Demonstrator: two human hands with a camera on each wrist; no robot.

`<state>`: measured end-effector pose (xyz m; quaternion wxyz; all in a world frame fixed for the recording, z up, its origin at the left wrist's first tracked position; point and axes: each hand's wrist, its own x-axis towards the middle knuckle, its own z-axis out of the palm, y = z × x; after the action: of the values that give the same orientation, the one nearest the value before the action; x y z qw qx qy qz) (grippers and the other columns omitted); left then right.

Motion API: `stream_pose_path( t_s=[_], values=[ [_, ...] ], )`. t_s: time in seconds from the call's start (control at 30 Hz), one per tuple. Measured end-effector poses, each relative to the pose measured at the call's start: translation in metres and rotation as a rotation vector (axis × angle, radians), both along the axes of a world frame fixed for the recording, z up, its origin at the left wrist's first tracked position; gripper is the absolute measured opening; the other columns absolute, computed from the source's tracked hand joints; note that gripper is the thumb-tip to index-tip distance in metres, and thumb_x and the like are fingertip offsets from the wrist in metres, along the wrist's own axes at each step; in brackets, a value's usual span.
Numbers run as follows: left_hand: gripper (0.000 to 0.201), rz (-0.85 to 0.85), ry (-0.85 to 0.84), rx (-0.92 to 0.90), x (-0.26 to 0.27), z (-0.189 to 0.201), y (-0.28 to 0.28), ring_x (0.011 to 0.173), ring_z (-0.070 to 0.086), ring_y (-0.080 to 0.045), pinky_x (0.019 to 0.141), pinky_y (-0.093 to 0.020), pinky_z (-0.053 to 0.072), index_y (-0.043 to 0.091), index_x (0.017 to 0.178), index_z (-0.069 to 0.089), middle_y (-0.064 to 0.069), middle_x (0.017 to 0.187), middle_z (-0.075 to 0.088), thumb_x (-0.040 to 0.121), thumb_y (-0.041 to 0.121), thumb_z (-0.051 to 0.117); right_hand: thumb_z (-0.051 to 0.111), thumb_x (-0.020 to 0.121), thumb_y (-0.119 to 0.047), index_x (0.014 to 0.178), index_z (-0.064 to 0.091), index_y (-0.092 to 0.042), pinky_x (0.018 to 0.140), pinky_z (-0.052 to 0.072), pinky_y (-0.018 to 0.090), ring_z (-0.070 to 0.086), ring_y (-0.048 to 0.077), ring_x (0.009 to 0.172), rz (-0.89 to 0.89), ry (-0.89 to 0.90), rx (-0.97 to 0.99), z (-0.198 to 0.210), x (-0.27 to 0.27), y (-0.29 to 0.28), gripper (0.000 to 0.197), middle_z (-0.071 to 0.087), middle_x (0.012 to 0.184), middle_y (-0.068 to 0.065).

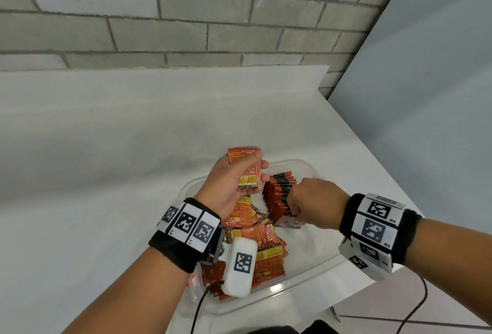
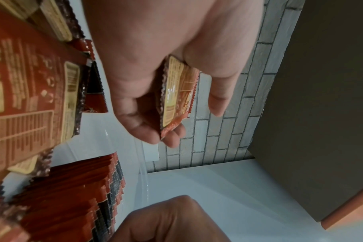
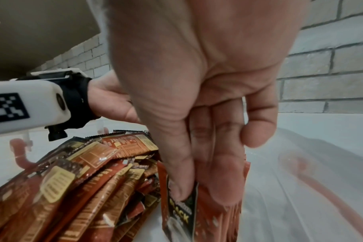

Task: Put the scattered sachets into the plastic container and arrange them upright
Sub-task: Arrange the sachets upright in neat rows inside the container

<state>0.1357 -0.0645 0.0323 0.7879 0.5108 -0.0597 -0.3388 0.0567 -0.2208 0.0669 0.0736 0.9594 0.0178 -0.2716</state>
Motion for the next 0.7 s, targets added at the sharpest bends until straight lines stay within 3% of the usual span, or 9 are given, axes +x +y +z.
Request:
stream_pose_path(
  t_s=[0.1, 0.23, 0.33, 0.5, 0.6, 0.7],
  values=[
    [0.042, -0.004, -0.008, -0.009, -0.0003, -0.0004, 0.0, 0.075, 0.068, -0.017, 0.068, -0.033, 0.052, 0.014, 0.112, 0.061, -0.006, 0.091, 0.072, 0.074, 0.033, 0.067, 0.052, 0.091, -0.011, 0.097, 0.066, -0.007, 0.056, 0.037, 0.024, 0.051, 0.02, 0.069, 0.041, -0.019, -0.041, -0.0007, -0.001, 0.0013, 0.016, 0.065, 0.092, 0.008],
    [0.034, -0.006, -0.003, -0.013, 0.0001, -0.0009, -0.0003, 0.075, 0.069, -0.017, 0.068, -0.033, 0.052, 0.015, 0.111, 0.061, -0.005, 0.09, 0.072, 0.081, 0.03, 0.065, 0.053, 0.092, -0.013, 0.099, 0.064, -0.008, 0.056, 0.037, 0.025, 0.05, 0.02, 0.07, 0.065, -0.034, -0.072, 0.0004, -0.0019, 0.0025, 0.014, 0.065, 0.094, 0.008],
    [0.038, -0.006, -0.003, -0.011, -0.0002, -0.0002, 0.0001, 0.075, 0.069, -0.017, 0.067, -0.032, 0.052, 0.014, 0.113, 0.061, -0.006, 0.091, 0.072, 0.08, 0.031, 0.066, 0.054, 0.093, -0.016, 0.098, 0.062, -0.009, 0.06, 0.037, 0.027, 0.051, 0.021, 0.071, 0.085, -0.047, -0.088, 0.0031, -0.0025, 0.0033, 0.012, 0.064, 0.093, 0.006],
    [0.041, -0.009, -0.001, -0.018, -0.0006, 0.0004, 0.0006, 0.076, 0.068, -0.018, 0.067, -0.033, 0.051, 0.015, 0.112, 0.061, -0.006, 0.091, 0.072, 0.075, 0.033, 0.067, 0.056, 0.093, -0.02, 0.085, 0.049, -0.016, 0.048, 0.026, 0.023, 0.047, 0.021, 0.069, 0.097, -0.073, -0.102, 0.0067, -0.0026, 0.0032, 0.011, 0.048, 0.08, 0.0],
    [0.032, -0.011, 0.006, -0.013, -0.0006, 0.0009, -0.0005, 0.075, 0.068, -0.019, 0.067, -0.033, 0.051, 0.014, 0.112, 0.061, -0.006, 0.09, 0.072, 0.083, 0.028, 0.064, 0.057, 0.091, -0.022, 0.082, 0.042, -0.017, 0.047, 0.025, 0.022, 0.046, 0.021, 0.069, 0.089, -0.087, -0.092, 0.0054, -0.0022, 0.0015, 0.019, 0.045, 0.079, 0.0],
    [0.016, 0.008, 0.054, -0.024, 0.0002, 0.0002, -0.001, 0.072, 0.069, -0.022, 0.064, -0.032, 0.051, 0.01, 0.106, 0.059, -0.009, 0.088, 0.072, 0.095, 0.017, 0.051, 0.06, 0.089, -0.027, 0.081, 0.046, -0.017, 0.049, 0.031, 0.023, 0.049, 0.02, 0.069, 0.03, -0.113, -0.026, 0.0086, -0.0006, -0.0016, 0.019, 0.05, 0.078, -0.002]
  ],
)
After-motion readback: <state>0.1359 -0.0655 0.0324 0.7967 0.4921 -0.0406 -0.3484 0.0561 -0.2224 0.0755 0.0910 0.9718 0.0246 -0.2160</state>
